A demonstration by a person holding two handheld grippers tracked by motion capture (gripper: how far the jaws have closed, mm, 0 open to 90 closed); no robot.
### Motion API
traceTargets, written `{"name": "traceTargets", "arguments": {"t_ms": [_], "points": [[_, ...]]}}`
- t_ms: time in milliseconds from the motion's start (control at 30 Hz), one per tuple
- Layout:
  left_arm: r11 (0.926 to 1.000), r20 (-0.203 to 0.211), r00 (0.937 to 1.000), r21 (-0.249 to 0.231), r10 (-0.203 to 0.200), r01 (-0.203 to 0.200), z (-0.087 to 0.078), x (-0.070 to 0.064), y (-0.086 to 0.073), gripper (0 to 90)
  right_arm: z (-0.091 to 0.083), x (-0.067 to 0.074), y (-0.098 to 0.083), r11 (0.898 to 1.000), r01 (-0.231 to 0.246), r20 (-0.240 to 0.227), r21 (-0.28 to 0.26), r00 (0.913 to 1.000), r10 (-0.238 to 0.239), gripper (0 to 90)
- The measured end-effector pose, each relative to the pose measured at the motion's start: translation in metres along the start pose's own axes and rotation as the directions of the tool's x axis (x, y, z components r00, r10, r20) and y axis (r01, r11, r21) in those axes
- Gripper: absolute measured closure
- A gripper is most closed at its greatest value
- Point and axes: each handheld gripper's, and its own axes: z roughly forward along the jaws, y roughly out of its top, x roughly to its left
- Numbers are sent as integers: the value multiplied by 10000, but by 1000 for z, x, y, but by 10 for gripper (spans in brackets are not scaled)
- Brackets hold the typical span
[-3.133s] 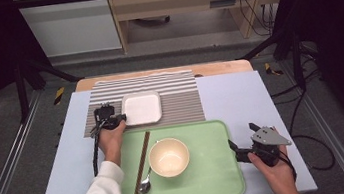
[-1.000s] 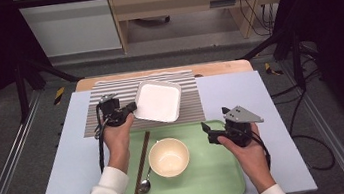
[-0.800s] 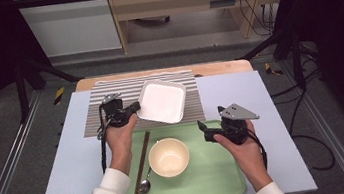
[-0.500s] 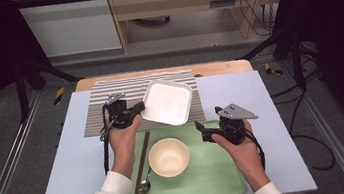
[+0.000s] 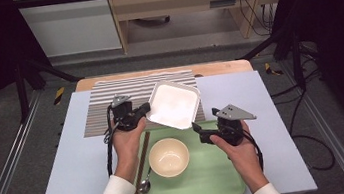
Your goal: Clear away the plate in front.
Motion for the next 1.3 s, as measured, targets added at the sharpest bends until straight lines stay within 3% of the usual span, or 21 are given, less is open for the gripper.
{"name": "traceTargets", "arguments": {"t_ms": [133,367,600,767,1067,1300], "points": [[10000,137,9999,19,30,-30,1,-4,-2,889,0,-1,0,10000,-67,-81,9,9999,67,133],[9998,448,9988,-31,178,-177,1,-17,-5,889,5,-6,-1,9980,-627,-251,70,9977,629,157],[9998,608,9979,-41,214,-212,1,-25,-8,888,6,-8,-2,9968,-783,-308,152,9964,787,238],[9999,571,9983,-66,101,-97,2,-28,-13,887,5,-12,-2,9970,-723,-35,288,9974,724,327],[9988,460,9982,256,397,-409,0,-34,-22,883,0,-15,0,9987,-416,775,308,9962,392,548],[9988,455,9981,265,407,-420,-1,-38,-27,883,-2,-17,3,9989,-359,1139,285,9930,325,646]]}}
